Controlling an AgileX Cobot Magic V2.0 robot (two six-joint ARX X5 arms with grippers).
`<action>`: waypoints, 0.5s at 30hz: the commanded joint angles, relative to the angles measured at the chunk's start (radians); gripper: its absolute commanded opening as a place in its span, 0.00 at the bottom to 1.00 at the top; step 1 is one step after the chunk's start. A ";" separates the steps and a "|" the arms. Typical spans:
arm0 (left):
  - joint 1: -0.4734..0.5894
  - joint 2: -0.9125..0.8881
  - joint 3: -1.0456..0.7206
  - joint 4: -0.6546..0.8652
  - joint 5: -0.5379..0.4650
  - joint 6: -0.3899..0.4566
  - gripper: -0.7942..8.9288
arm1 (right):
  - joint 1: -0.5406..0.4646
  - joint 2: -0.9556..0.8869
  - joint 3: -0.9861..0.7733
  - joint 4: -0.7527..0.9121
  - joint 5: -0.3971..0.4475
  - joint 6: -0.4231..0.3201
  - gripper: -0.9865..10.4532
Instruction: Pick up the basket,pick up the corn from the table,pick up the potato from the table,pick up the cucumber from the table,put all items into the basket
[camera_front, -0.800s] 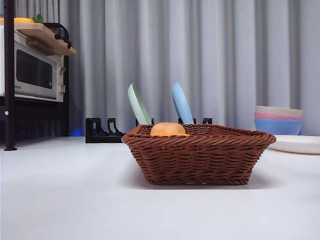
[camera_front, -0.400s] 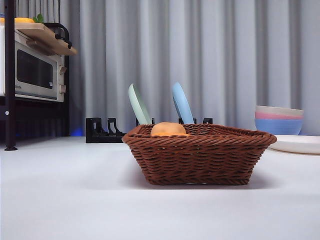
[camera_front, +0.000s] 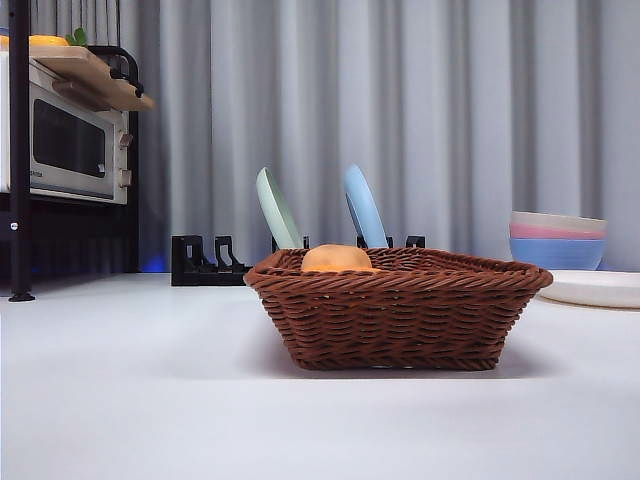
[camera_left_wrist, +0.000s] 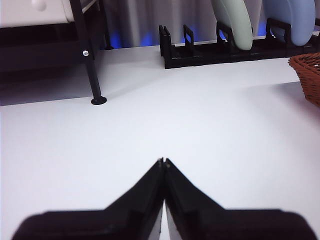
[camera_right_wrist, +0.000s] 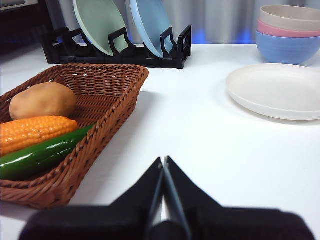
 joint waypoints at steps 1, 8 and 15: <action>0.003 -0.001 -0.016 0.006 0.002 0.009 0.08 | -0.001 0.000 -0.017 0.005 0.002 0.024 0.07; 0.003 -0.001 -0.016 0.006 0.002 0.009 0.08 | -0.001 0.008 -0.017 0.005 0.007 0.024 0.07; 0.003 -0.001 -0.016 0.006 0.002 0.009 0.08 | -0.001 0.008 -0.017 0.005 0.007 0.024 0.07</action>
